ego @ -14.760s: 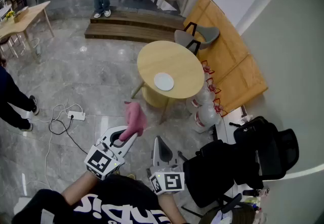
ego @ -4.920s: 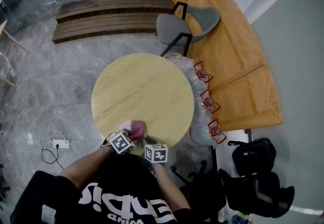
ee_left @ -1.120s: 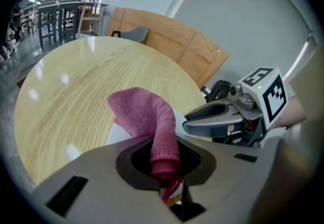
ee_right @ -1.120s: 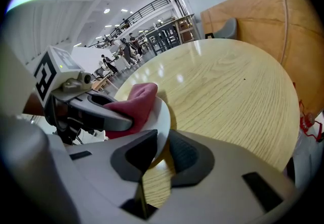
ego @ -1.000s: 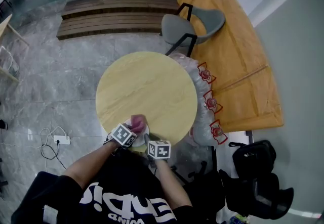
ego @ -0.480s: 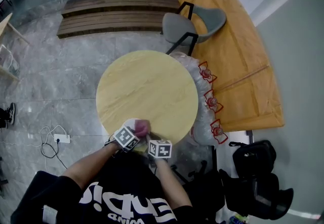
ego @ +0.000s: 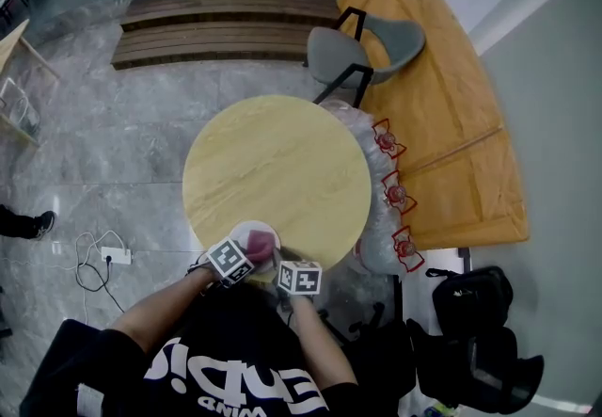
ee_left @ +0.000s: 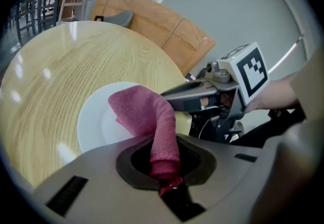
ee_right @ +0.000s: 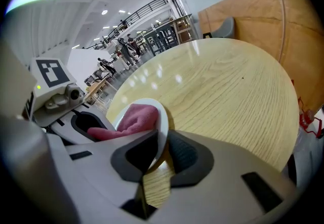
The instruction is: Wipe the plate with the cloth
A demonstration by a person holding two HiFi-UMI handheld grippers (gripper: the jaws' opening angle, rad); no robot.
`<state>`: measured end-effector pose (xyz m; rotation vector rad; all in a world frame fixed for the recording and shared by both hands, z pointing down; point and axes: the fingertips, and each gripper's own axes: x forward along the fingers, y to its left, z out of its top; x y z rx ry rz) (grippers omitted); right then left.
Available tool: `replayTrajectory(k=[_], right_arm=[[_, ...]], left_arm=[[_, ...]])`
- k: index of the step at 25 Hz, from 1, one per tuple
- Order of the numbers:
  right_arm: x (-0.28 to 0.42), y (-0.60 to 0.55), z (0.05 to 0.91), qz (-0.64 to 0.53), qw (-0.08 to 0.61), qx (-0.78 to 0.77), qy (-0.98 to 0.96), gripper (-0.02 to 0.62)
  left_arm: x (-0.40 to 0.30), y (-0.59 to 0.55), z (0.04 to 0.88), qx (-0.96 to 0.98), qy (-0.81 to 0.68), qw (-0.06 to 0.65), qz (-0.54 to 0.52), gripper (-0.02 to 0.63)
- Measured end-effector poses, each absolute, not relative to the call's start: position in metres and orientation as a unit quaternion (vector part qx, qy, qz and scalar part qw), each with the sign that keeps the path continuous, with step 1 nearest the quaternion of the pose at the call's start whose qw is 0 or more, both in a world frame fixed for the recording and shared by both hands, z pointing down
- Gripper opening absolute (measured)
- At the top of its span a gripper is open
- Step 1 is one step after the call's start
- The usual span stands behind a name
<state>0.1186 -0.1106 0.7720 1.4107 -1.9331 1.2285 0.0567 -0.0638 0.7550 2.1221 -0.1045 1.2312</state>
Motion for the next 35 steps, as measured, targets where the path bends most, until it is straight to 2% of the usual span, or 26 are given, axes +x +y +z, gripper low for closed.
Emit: replayTrajectory(k=[7, 14, 19, 23, 26, 30, 35], right_arm=[[0.119, -0.110, 0.773, 0.445, 0.224, 0.509, -0.701, 0.083], [0.119, -0.110, 0.771, 0.440, 0.228, 0.503, -0.708, 0.083], [0.118, -0.110, 0.772, 0.439, 0.230, 0.499, -0.711, 0.083], [0.120, -0.109, 0.773, 0.441, 0.233, 0.498, -0.709, 0.083], [0.120, -0.108, 0.770, 0.439, 0.245, 0.492, -0.711, 0.083], [0.124, -0.114, 0.742, 0.406, 0.250, 0.492, -0.729, 0.083], [0.117, -0.138, 0.662, 0.318, 0.206, 0.502, -0.778, 0.083]], left_arm=[[0.048, -0.063, 0.757, 0.814, -0.044, 0.329, 0.476, 0.052], [0.035, -0.072, 0.748, 0.823, -0.040, 0.284, 0.491, 0.052], [0.004, -0.100, 0.746, 0.816, -0.095, 0.288, 0.492, 0.052], [-0.009, -0.110, 0.748, 0.815, -0.109, 0.260, 0.506, 0.052], [-0.012, -0.114, 0.745, 0.814, -0.127, 0.275, 0.495, 0.052], [-0.006, -0.119, 0.725, 0.829, -0.130, 0.282, 0.466, 0.052], [0.012, -0.154, 0.668, 0.875, -0.169, 0.235, 0.389, 0.052]])
